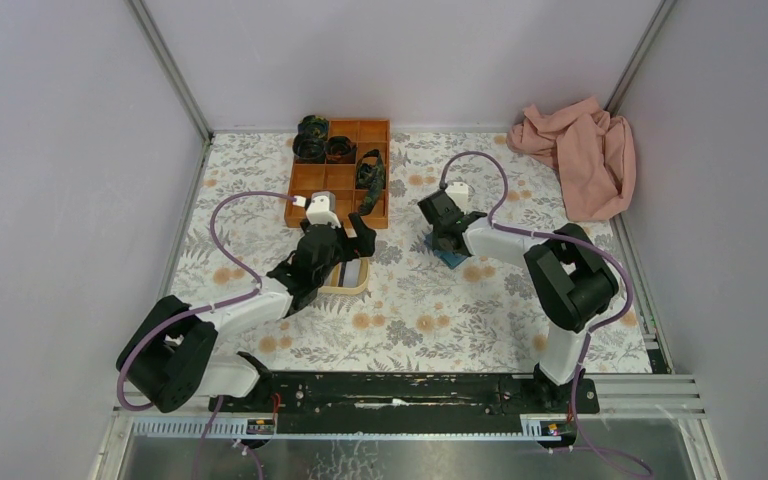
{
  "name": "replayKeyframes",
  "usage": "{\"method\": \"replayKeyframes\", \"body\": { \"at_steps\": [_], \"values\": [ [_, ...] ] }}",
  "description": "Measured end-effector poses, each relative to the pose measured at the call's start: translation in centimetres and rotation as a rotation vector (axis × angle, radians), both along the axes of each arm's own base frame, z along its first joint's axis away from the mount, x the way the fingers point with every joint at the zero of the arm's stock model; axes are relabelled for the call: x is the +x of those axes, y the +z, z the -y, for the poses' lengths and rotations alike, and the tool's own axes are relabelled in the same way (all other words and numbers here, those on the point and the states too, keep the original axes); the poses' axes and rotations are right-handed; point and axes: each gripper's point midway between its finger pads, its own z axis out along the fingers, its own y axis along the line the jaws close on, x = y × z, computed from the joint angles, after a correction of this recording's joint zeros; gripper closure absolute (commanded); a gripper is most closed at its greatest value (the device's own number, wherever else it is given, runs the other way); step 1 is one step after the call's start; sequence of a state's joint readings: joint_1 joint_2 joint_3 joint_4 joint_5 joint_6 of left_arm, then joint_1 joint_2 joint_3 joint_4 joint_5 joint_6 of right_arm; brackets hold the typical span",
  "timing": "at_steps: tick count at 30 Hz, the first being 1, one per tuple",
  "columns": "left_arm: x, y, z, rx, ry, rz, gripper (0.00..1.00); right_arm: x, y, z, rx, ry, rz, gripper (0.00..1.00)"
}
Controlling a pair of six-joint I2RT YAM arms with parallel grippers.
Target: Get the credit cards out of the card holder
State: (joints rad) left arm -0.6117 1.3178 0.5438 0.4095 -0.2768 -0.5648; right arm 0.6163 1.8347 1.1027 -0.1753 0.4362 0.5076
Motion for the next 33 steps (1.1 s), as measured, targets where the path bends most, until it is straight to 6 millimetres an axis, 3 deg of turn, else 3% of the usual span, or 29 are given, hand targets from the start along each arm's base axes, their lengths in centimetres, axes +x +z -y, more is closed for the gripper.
{"method": "replayKeyframes", "body": {
  "at_steps": [4, 14, 20, 33],
  "values": [
    [0.0, 0.0, 0.0, 0.000, -0.001, 0.000, 0.01, 0.2, 0.1, 0.2, 0.001, -0.026, 0.011, 0.99],
    [-0.1, 0.0, 0.1, 0.000, -0.004, -0.001, 0.01, -0.3, 0.2, 0.2, 0.047, -0.030, 0.045, 1.00],
    [-0.1, 0.0, 0.1, 0.000, -0.004, -0.001, 0.01, -2.4, 1.1, 0.6, -0.008, 0.048, 0.059, 1.00],
    [-0.1, -0.7, 0.1, 0.010, -0.005, -0.017, 0.01, -3.8, 10.9, -0.3, 0.046, 0.159, 0.279, 1.00]
  ]
}}
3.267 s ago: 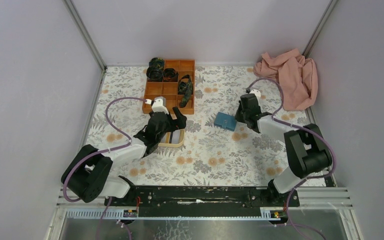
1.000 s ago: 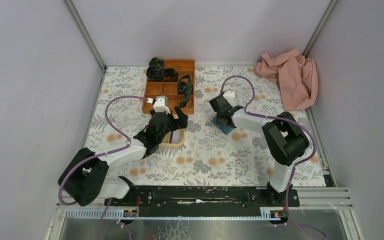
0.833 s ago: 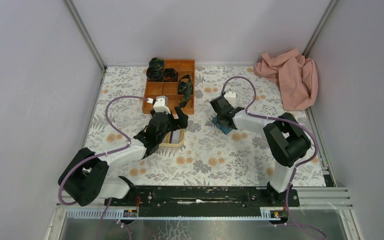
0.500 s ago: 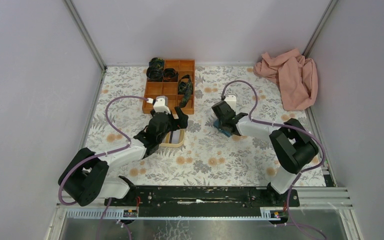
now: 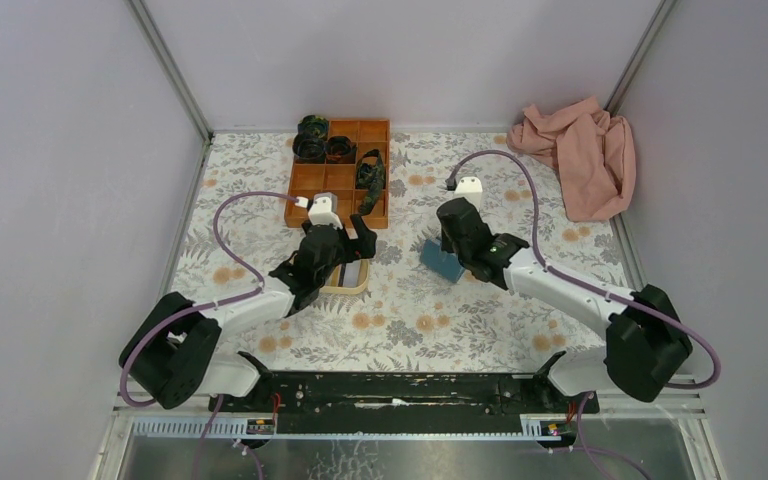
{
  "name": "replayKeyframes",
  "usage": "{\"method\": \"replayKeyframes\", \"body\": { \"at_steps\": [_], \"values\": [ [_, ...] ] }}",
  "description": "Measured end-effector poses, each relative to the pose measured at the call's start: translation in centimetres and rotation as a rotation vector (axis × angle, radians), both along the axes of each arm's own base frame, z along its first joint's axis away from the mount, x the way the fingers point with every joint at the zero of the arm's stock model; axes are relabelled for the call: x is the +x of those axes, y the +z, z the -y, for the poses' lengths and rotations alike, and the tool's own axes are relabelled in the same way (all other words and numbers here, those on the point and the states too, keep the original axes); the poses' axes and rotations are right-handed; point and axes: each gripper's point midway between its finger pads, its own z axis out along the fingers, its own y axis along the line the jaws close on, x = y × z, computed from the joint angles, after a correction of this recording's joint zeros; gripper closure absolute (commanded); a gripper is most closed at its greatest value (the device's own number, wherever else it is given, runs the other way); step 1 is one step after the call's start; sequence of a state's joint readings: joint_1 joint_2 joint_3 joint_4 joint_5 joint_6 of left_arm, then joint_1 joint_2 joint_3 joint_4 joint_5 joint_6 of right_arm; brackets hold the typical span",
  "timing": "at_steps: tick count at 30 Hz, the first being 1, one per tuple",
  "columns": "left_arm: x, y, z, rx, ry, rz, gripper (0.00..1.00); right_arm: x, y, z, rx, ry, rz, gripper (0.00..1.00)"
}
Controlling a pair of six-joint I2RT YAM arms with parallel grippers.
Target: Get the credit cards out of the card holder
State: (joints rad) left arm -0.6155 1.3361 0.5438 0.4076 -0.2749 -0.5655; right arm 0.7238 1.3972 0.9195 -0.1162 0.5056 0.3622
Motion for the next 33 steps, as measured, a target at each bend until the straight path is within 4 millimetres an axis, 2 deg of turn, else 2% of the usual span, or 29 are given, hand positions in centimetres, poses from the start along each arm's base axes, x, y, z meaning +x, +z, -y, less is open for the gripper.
{"method": "replayKeyframes", "body": {
  "at_steps": [5, 11, 15, 19, 22, 25, 30, 33],
  "values": [
    [0.0, -0.4, 0.1, 0.004, -0.004, -0.009, 0.01, -0.6, 1.7, -0.6, 0.039, 0.042, 0.023, 1.00],
    [0.0, -0.4, 0.1, 0.004, -0.006, -0.010, 0.01, -1.0, 1.0, -1.2, 0.035, 0.071, 0.002, 1.00],
    [0.0, -0.4, 0.1, 0.005, -0.005, -0.010, 0.01, -2.8, -0.3, -2.9, 0.046, 0.125, -0.035, 1.00],
    [0.0, -0.4, 0.1, 0.005, -0.005, -0.011, 0.01, -6.7, -1.7, -6.1, 0.061, 0.227, -0.078, 1.00],
    [0.0, -0.4, 0.1, 0.005, -0.005, -0.011, 0.01, -9.5, -2.8, -7.4, 0.069, 0.279, -0.110, 1.00],
    [-0.1, -0.4, 0.1, 0.005, -0.005, -0.011, 0.01, -11.0, -4.2, -7.3, 0.074, 0.280, -0.148, 1.00],
    [-0.1, -0.4, 0.1, 0.005, -0.005, -0.011, 0.01, -12.5, -7.4, -6.2, 0.053, 0.254, -0.221, 1.00],
    [-0.1, -0.4, 0.1, 0.006, -0.005, -0.011, 0.01, -12.7, -8.5, -6.2, 0.042, 0.244, -0.247, 0.91]
  ]
}}
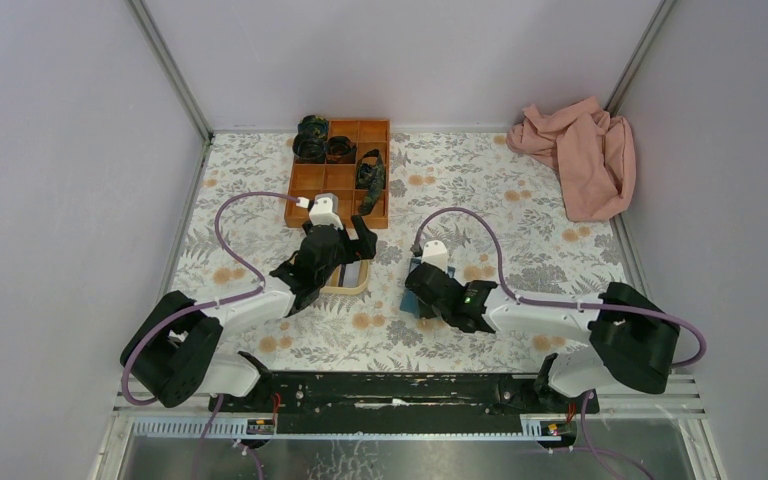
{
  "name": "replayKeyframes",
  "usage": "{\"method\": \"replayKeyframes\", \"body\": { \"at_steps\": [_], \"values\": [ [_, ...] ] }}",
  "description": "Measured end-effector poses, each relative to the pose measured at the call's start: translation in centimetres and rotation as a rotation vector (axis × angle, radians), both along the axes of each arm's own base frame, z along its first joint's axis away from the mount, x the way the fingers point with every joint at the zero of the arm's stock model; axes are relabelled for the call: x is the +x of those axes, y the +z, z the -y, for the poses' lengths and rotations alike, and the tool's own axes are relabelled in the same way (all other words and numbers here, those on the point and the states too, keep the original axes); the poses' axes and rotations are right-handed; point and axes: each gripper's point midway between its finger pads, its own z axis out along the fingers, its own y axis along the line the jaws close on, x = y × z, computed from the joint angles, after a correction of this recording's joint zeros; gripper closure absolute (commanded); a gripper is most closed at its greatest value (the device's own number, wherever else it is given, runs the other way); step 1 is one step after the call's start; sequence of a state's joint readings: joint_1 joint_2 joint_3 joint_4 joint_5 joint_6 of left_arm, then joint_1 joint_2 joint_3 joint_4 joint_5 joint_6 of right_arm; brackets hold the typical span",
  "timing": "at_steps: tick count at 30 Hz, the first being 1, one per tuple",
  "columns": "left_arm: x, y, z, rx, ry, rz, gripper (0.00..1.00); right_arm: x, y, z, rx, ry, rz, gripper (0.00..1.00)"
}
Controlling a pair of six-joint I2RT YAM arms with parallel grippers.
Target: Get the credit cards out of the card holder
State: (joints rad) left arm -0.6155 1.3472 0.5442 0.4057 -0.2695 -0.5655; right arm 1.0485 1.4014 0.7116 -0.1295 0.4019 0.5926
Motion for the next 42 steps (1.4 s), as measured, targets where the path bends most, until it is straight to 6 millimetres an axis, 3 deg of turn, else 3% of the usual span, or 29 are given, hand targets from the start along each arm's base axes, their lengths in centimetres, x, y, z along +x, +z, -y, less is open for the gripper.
{"method": "replayKeyframes", "body": {
  "at_steps": [2, 4, 7, 17, 29, 37, 42],
  "values": [
    [0.0, 0.0, 0.0, 0.000, 0.000, 0.000, 0.01, 0.1, -0.5, -0.2, -0.001, -0.004, -0.007, 0.74],
    [0.0, 0.0, 0.0, 0.000, 0.000, 0.000, 0.01, 0.0, -1.0, -0.2, -0.011, -0.006, -0.016, 0.51],
    [0.0, 0.0, 0.0, 0.001, 0.000, -0.001, 0.01, 0.0, -0.9, -0.3, -0.002, -0.007, -0.016, 0.38],
    [0.0, 0.0, 0.0, 0.001, 0.001, -0.001, 0.01, 1.4, 1.3, -0.4, 0.011, -0.010, 0.060, 0.36],
    [0.0, 0.0, 0.0, 0.001, 0.000, -0.001, 0.01, 6.1, -0.6, 1.7, -0.062, -0.103, 0.030, 0.40],
    [0.0, 0.0, 0.0, 0.006, -0.001, 0.001, 0.01, 9.0, 0.4, 0.5, -0.065, -0.095, 0.049, 0.43],
    [0.0, 0.0, 0.0, 0.009, -0.003, 0.002, 0.01, 9.5, 0.7, 0.2, -0.066, -0.084, 0.057, 0.44]
  ]
}}
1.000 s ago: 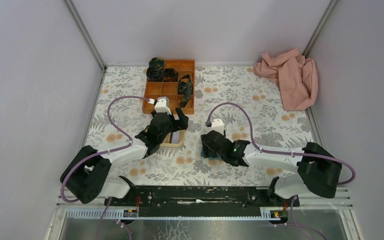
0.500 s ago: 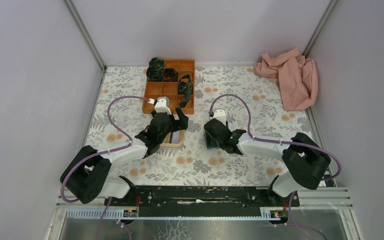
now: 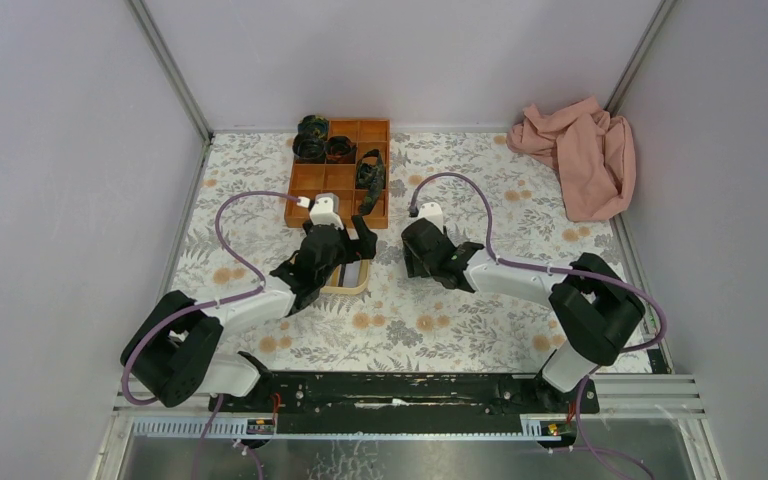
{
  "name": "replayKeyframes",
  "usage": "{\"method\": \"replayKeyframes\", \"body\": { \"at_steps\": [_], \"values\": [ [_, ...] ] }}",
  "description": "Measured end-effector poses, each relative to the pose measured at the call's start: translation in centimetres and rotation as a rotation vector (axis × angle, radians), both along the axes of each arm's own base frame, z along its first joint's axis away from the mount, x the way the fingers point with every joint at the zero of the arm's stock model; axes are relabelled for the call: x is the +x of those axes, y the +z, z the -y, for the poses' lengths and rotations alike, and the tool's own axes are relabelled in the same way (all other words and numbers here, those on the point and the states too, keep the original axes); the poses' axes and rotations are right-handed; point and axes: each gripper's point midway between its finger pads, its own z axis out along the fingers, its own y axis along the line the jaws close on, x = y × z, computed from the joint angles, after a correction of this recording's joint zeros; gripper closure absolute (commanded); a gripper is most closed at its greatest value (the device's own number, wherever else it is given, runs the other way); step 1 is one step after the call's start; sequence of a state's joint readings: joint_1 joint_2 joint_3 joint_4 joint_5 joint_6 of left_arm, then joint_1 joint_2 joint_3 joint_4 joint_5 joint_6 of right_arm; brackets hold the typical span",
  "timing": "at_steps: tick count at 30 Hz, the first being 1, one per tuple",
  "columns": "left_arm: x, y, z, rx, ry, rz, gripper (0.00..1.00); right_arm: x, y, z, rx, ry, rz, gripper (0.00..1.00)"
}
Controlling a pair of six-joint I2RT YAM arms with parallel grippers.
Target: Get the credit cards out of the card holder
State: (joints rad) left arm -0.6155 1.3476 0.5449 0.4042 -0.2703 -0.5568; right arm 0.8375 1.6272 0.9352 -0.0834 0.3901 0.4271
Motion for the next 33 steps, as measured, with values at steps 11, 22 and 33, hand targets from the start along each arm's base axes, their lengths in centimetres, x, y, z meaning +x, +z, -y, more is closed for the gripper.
{"method": "replayKeyframes", "body": {
  "at_steps": [11, 22, 33],
  "values": [
    [0.3, 0.0, 0.2, 0.007, -0.003, 0.000, 0.01, 1.4, -2.2, 0.8, -0.041, -0.015, -0.033, 0.45],
    [0.3, -0.4, 0.2, 0.015, -0.005, -0.008, 0.01, 5.7, 0.4, -0.3, 0.002, -0.047, 0.028, 0.45],
    [0.3, -0.4, 0.3, 0.013, -0.008, -0.008, 0.01, 9.4, -3.4, -1.9, -0.037, -0.046, -0.019, 0.45]
  ]
}}
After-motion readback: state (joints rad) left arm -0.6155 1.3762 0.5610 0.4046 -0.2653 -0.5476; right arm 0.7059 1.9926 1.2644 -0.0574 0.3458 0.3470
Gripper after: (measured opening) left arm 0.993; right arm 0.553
